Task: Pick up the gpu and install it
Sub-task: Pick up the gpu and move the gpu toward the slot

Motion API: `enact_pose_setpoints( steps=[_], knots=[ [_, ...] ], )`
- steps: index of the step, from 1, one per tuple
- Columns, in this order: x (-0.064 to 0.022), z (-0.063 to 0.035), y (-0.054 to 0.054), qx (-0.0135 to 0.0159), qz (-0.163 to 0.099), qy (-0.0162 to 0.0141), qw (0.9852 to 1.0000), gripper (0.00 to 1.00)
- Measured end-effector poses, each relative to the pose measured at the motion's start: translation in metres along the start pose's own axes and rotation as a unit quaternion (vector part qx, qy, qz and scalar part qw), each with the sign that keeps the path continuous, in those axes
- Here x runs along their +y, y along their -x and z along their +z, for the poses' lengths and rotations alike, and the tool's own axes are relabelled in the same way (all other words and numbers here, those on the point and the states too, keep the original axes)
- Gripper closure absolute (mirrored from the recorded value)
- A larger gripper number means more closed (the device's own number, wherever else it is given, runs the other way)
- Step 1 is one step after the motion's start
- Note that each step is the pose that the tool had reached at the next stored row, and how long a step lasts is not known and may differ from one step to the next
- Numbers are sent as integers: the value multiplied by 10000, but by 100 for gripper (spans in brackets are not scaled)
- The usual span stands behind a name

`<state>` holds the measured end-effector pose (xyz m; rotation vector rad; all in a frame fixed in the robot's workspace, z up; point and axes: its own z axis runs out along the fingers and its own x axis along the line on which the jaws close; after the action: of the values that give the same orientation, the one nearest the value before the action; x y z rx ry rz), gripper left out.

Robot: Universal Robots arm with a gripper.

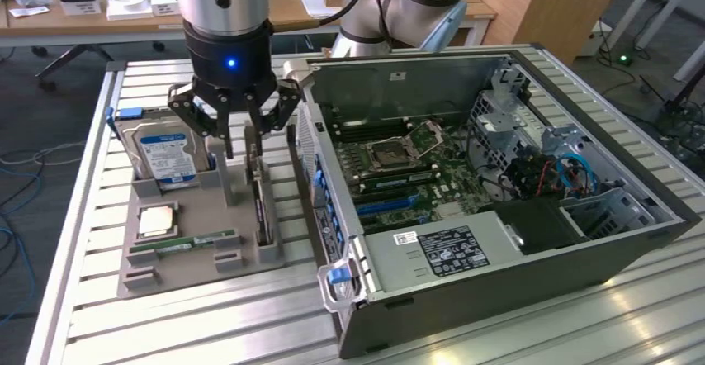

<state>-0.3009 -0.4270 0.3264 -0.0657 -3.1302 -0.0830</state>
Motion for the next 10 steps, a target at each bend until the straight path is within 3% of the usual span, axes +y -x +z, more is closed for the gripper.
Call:
enact_pose_setpoints(
  steps=[3,10],
  knots=[
    [-1,16,1,-5,0,2,10000,58],
    [-6,124,2,-47,-3,2,10000,58]
  ],
)
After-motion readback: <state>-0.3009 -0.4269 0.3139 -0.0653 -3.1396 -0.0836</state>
